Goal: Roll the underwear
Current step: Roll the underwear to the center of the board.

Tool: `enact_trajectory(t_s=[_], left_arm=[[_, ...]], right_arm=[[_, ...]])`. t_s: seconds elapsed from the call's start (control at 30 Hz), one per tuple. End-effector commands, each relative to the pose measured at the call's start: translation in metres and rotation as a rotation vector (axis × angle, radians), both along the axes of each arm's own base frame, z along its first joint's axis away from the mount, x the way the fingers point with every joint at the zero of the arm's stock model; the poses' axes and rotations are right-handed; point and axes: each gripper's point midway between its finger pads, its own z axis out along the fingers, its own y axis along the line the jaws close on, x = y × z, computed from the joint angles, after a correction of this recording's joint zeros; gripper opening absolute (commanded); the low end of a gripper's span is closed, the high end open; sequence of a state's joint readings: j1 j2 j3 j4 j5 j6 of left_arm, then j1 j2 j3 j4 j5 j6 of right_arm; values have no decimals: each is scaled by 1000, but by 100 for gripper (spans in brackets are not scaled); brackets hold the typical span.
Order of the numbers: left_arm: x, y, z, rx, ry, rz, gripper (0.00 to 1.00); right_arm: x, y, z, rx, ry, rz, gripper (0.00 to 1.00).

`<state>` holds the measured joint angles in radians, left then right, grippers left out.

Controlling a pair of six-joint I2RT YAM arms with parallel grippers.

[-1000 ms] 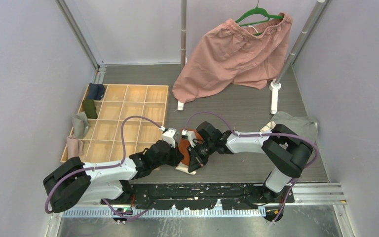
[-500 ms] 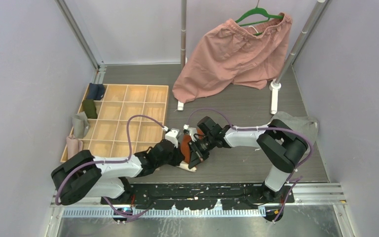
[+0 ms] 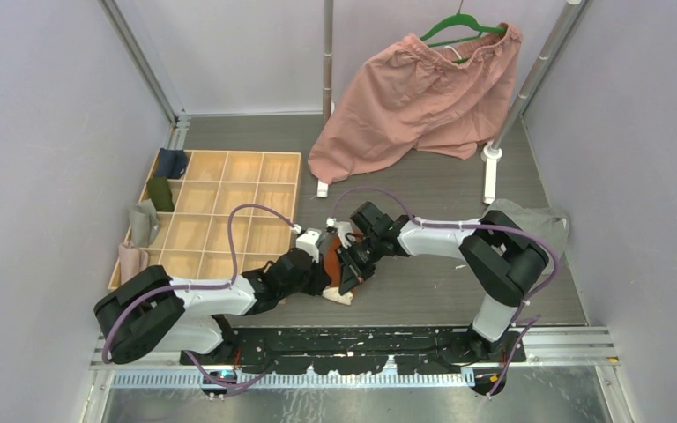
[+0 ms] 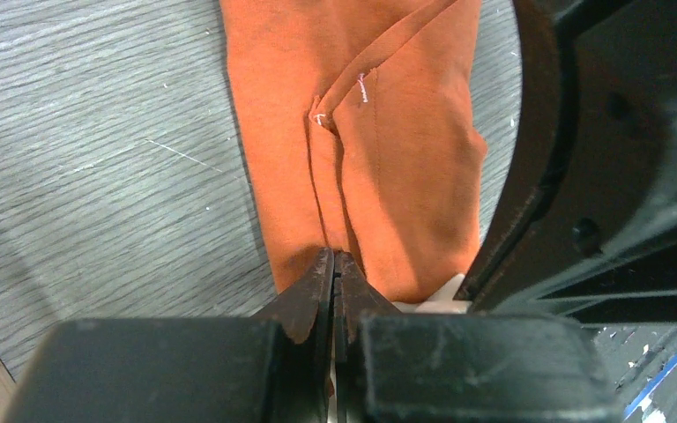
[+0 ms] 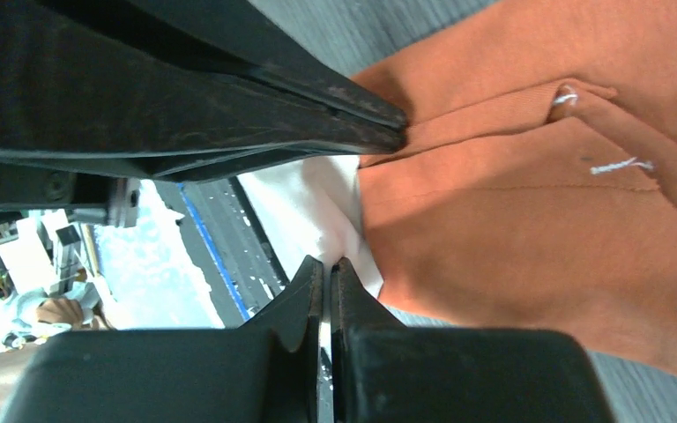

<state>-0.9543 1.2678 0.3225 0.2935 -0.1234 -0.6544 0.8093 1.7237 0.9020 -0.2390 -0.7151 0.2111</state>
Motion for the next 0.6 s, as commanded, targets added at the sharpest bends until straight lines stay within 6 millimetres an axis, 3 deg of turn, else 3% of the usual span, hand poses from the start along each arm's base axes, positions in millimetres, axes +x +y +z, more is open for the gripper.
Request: enact_trajectory(t_s=[0.0,0.2,0.57], left_arm=[[3,3,-1,22,-4,12,1],[4,1,5,8,-8,15,1],[8,11,73,-83,-149,27,1]], right_arm=[[11,-6,-12,-63,-34,-10,6],[15,-12,-26,-117,-41,-37,5],[21,-18,-40,-182,-19,-86,5]])
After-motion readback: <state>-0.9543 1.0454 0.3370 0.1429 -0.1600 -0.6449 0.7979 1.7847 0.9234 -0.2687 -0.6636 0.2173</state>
